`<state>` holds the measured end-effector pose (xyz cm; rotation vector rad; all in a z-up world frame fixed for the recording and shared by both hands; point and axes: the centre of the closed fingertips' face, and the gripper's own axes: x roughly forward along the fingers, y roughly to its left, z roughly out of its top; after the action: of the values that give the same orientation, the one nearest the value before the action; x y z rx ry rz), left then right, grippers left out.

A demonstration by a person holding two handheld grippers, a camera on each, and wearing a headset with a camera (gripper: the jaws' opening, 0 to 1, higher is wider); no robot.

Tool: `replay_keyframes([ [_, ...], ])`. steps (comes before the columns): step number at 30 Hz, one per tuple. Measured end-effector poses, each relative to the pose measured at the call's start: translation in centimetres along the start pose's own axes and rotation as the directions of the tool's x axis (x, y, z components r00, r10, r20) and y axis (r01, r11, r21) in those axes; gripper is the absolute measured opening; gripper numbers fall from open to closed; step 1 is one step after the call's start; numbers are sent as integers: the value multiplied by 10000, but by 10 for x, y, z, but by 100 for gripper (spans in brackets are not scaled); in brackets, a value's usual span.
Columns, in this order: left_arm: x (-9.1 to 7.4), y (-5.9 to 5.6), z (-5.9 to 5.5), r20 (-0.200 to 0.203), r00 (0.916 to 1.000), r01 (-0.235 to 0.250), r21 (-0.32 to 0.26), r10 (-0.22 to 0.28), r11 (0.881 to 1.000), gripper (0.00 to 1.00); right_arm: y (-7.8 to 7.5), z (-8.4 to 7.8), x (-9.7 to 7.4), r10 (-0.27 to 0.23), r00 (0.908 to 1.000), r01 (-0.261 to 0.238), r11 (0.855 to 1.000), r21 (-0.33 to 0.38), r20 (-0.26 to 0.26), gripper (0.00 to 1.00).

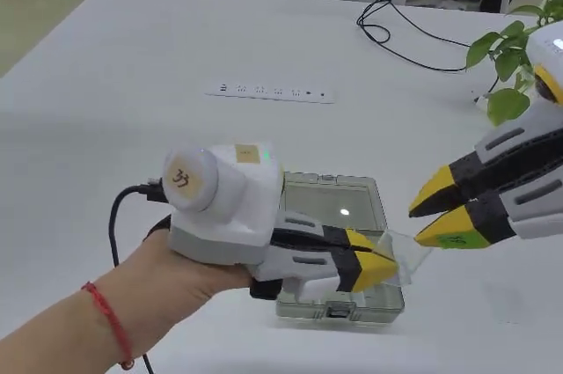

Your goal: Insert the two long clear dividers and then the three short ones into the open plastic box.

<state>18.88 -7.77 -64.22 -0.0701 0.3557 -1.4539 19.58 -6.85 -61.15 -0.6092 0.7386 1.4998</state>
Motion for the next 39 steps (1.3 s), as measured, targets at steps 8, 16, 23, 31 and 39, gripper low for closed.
replay_keyframes([
  [8,1,-12,2,-52,9987,517,567,-515,9970,0,13,-4,6,1022,9945,-1018,9946,181,-218,10],
  [16,1,-16,6,88,9979,635,734,-643,9953,0,22,-7,12,1568,9868,-1563,9876,134,-395,8],
  [23,-1,-17,7,155,9977,648,869,-664,9941,0,23,-8,15,1750,9837,-1747,9846,95,-412,3],
  [31,-3,-14,5,232,9983,510,834,-531,9952,0,23,-7,18,1661,9852,-1663,9861,-25,-418,3],
  [39,-4,-11,3,215,9990,363,818,-381,9960,0,22,-6,22,1556,9867,-1564,9876,-133,-474,3],
])
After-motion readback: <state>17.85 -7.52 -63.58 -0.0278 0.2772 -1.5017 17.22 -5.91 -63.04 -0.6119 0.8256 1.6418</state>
